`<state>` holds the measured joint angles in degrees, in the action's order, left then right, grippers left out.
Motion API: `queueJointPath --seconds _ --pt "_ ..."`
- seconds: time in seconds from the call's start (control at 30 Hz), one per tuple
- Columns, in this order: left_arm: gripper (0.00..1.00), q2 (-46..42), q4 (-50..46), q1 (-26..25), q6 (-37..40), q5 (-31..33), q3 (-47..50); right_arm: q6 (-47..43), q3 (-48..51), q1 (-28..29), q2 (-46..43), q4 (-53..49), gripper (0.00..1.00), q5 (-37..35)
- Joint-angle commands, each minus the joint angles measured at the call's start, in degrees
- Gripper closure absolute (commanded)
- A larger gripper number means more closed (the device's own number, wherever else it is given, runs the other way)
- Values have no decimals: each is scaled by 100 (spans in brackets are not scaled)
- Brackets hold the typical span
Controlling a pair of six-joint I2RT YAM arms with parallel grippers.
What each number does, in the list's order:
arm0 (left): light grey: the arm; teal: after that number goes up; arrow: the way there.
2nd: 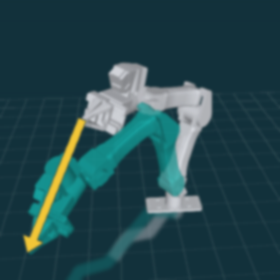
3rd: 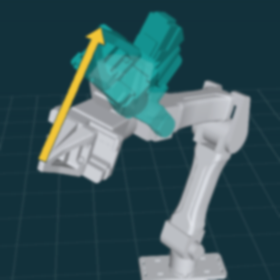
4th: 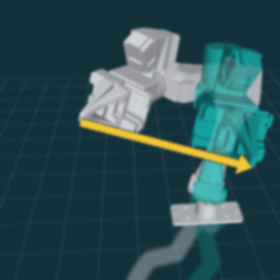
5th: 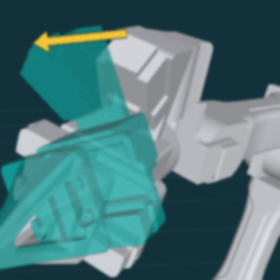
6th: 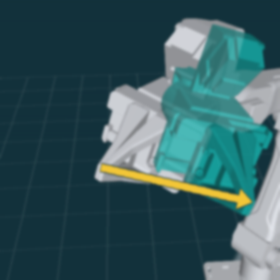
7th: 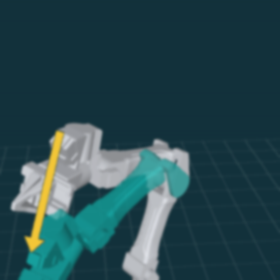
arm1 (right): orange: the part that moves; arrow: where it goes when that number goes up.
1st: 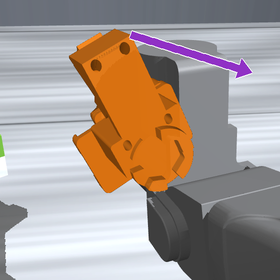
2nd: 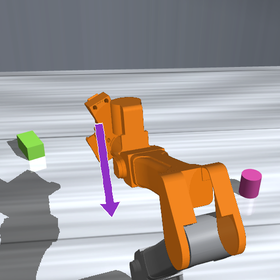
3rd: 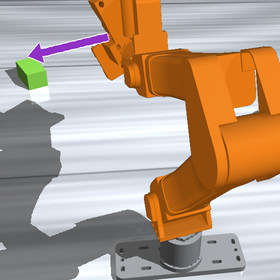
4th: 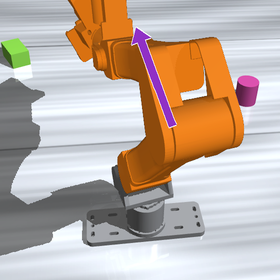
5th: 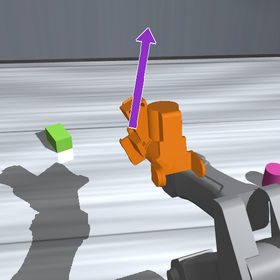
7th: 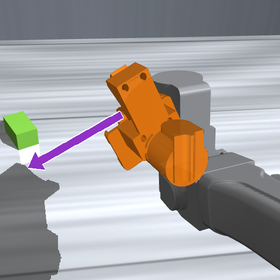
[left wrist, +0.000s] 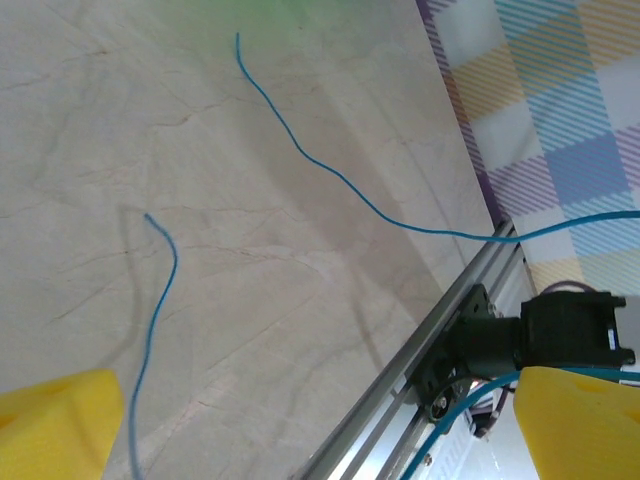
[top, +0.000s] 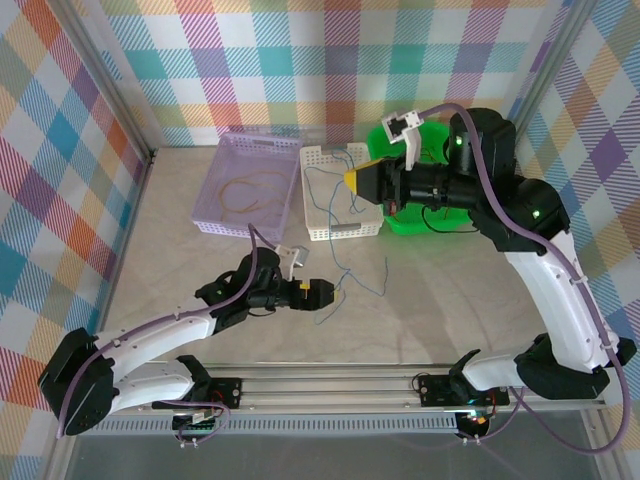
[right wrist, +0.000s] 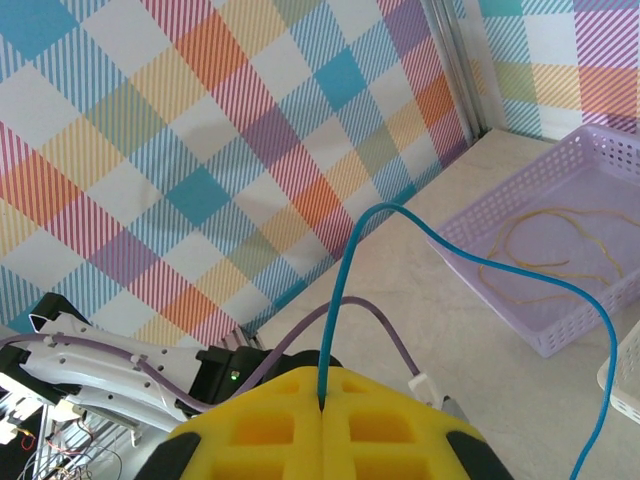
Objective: Untangle the cables
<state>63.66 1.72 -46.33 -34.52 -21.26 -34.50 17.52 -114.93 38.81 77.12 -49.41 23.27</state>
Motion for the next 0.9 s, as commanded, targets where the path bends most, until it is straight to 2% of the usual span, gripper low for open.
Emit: queueJointPath --seconds 0.0,0.23,0.43,0.5,0.53,0.67,0.83,0.87 --pt "0 82 177 -228 417 -180 58 57 -243 4 22 8 100 185" --pt "0 381 -78 -384 817 -74 -115 82 -293 5 49 -40 100 186" --pt "0 132 -173 -509 986 54 -92 84 -372 4 112 -103 100 170" --pt "3 117 -215 -519 1001 90 -87 110 -376 4 127 -69 100 204" --pt "7 119 -221 -518 1015 102 -83 114 -376 4 128 -69 100 214" --pt "38 155 -303 -518 1038 288 -118 173 -354 4 119 -29 100 275" --pt "68 190 -419 -518 1099 332 -209 164 -360 4 77 -60 100 148" --pt "76 174 -486 -518 1127 363 -239 164 -370 4 75 -71 100 114"
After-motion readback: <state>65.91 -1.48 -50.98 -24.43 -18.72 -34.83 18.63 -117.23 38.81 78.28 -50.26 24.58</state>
